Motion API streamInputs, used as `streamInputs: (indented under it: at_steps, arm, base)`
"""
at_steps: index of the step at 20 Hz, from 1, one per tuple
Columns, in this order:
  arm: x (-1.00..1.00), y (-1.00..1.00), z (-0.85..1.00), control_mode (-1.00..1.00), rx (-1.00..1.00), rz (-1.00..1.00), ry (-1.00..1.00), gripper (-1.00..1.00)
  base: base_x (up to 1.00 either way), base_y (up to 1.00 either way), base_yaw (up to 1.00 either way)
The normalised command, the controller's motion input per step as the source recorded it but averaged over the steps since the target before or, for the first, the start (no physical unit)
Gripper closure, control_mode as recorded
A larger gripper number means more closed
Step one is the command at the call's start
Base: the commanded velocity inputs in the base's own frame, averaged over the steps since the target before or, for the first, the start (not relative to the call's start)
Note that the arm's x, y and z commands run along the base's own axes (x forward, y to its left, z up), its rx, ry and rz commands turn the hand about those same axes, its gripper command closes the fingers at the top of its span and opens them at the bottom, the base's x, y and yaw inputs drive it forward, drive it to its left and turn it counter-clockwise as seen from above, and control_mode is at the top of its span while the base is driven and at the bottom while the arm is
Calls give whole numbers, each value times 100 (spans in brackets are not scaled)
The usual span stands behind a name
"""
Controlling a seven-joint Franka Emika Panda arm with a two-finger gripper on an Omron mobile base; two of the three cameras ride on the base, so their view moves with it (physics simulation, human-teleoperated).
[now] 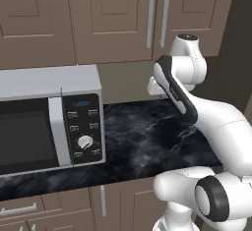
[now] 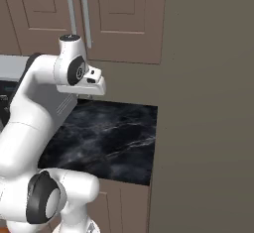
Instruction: Move the shaker and ketchup from the cabinet to the dining counter.
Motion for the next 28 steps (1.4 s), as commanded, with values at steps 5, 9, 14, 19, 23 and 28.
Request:
streamInputs:
  at_steps: [5,9,14,19,23,28]
  arm:
    - [-18,0,6,-100,1,0,-15,-100]
    - [-29,-8,63,-100,0,0,-38,-100]
    - [-4,-2,82,-100,0,-1,-37,-100]
    - [2,-2,70,-100,5,-4,-14,-100]
    - [0,0,70,-100,4,-3,0,-100]
    - [0,0,64,-100,1,-1,-3,-100]
  base:
    - [0,0,0]
    - [0,0,0]
    - [0,0,0]
    - [0,0,0]
    - [0,0,0]
    - [0,0,0]
